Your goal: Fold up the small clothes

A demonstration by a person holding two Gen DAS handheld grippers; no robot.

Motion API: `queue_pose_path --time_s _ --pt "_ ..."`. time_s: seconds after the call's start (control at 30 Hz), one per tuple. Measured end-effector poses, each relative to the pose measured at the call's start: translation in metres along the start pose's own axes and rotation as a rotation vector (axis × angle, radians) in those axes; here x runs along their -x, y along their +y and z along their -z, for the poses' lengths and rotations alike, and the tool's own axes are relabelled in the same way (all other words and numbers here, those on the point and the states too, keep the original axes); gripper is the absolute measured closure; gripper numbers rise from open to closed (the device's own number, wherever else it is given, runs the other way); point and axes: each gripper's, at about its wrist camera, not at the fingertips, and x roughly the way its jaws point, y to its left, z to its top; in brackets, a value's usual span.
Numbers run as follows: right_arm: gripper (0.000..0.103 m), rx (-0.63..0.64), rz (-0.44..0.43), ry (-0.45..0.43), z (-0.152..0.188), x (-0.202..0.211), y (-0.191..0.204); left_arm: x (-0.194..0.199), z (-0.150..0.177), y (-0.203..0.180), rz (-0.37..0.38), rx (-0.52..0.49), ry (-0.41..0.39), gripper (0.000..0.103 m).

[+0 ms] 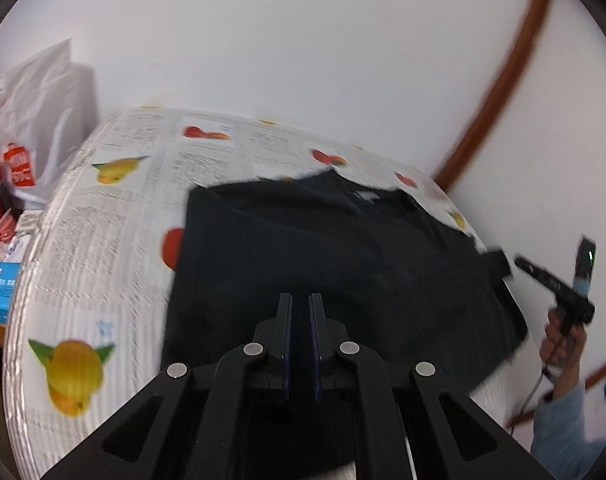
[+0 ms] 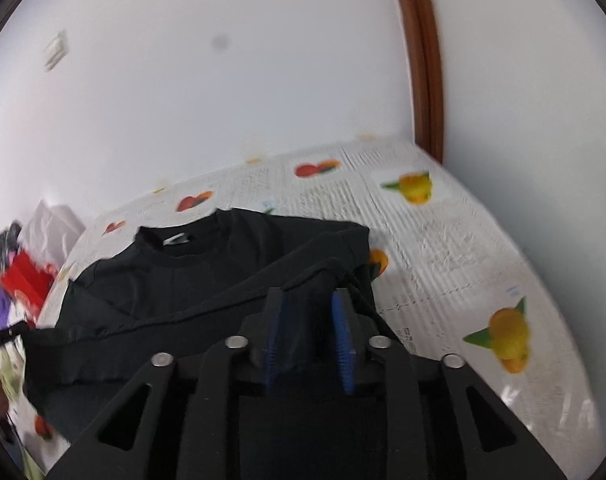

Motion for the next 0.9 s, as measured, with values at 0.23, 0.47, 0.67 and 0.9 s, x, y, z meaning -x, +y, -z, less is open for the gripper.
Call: queue_pose_path --time_s 0.23,0.47,0.67,0.9 --pt "0.07 0.126 -0.075 0.109 0.033 0.004 0.039 -0.011 0.044 -0.043 0.069 -0.138 0.147 0.09" --pt "0.071 0.128 0.005 0.222 0.055 -0.046 0.041 -0.049 0.044 -0.038 0.0 -0.034 0.19 0.088" --pt "0.071 0.1 0.009 0.236 0.035 -0.074 0.044 -0.068 0.016 -0.039 -0.105 -0.034 0.146 0.088" --pt "0.071 0.046 -0.012 0.254 0.005 -0.109 0.043 -0.078 -0.02 -0.021 -0.112 -0.016 0.104 0.088"
